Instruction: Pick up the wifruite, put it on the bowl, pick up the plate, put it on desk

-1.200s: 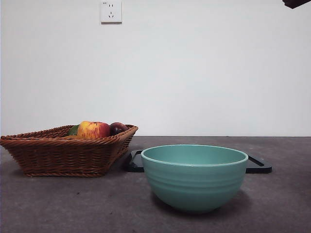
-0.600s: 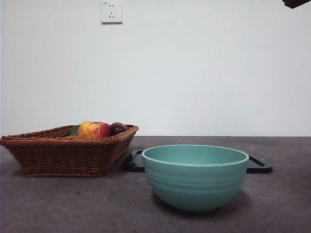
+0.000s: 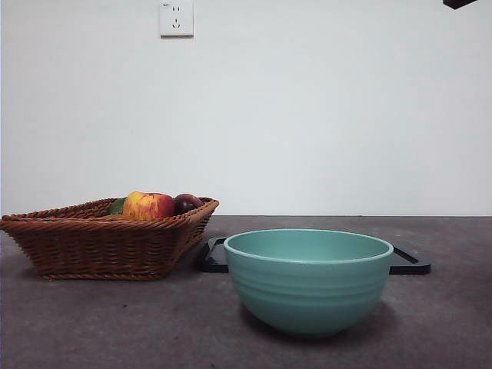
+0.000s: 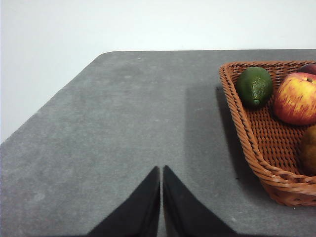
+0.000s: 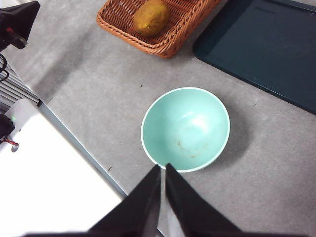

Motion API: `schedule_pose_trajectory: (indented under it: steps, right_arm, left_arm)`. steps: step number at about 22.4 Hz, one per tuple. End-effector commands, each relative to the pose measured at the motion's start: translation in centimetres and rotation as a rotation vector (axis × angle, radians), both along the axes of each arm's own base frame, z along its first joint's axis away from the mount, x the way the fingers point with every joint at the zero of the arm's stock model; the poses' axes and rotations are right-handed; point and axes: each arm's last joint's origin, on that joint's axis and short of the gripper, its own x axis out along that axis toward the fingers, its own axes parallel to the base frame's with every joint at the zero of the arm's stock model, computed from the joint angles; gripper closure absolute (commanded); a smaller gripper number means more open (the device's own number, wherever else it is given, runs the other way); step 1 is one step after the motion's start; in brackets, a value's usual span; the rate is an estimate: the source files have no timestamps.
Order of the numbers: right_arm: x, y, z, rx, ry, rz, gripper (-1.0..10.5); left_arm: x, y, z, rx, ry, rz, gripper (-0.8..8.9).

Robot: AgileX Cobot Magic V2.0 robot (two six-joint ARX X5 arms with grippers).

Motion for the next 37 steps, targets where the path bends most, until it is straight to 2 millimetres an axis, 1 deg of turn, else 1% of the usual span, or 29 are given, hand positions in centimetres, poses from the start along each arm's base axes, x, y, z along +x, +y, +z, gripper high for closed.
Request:
schedule_pose_trajectory:
  steps: [1, 7, 8, 10, 12, 14, 15, 17, 21, 22, 26, 31, 34, 37]
  right_arm:
    - [0.0, 0.2, 0.5, 0.008, -0.024, 0.018, 9.4]
    - [0.0, 0.1, 0.6, 0.011, -0.027, 0.018, 9.4]
    - [-0.2, -0.1, 0.7, 0.01, -0.056, 0.009, 9.4]
    - [-0.1, -1.0, 1.1, -0.002, -0.134, -0.051, 9.4]
    - [0.0, -2.5, 1.7, 0.029, -0.246, -0.161, 9.4]
    - [-0.1, -4.2, 1.7, 0.058, -0.379, -0.295, 9.4]
    - [-0.3, -4.9, 1.3, 0.059, -0.441, -0.358, 9.4]
    - [-0.4, -6.0, -0.3, 0.038, -0.549, -0.488, 9.4]
    - [-0.4, -7.2, -5.4, 0.022, -0.71, -0.68, 9.4]
    - [-0.3, -7.4, -6.7, 0.024, -0.741, -0.707, 9.4]
    - [-0.3, -7.6, -9.6, 0.028, -0.787, -0.743, 9.4]
    - [-0.3, -7.7, -12.3, 0.015, -0.782, -0.772, 9.4]
    - [-0.2, -7.8, -13.2, 0.005, -0.772, -0.787, 9.4]
    - [-0.2, -7.8, -13.8, 0.002, -0.766, -0.792, 9.4]
  left_arm:
    - [0.1, 0.0, -0.7, -0.004, 0.024, 0.001, 8.06]
    - [0.1, 0.0, -0.7, -0.004, 0.024, 0.001, 8.06]
    - [0.1, 0.0, -0.7, -0.003, 0.024, 0.001, 8.06]
    - [0.1, 0.0, -0.7, -0.004, 0.024, 0.001, 8.06]
    - [0.1, 0.0, -0.7, -0.004, 0.024, 0.001, 8.06]
    - [0.1, 0.0, -0.7, -0.004, 0.024, 0.001, 8.06]
    - [0.1, 0.0, -0.7, -0.004, 0.024, 0.001, 8.06]
    - [0.1, 0.0, -0.7, -0.004, 0.024, 0.001, 8.06]
    - [0.1, 0.0, -0.7, -0.004, 0.024, 0.001, 8.06]
    - [0.1, 0.0, -0.7, -0.003, 0.024, 0.001, 8.06]
    - [0.1, 0.0, -0.7, -0.004, 0.024, 0.001, 8.06]
    - [0.1, 0.0, -0.7, -0.003, 0.024, 0.001, 8.06]
    - [0.1, 0.0, -0.7, -0.004, 0.024, 0.001, 8.06]
    - [0.1, 0.0, -0.7, -0.004, 0.024, 0.001, 8.06]
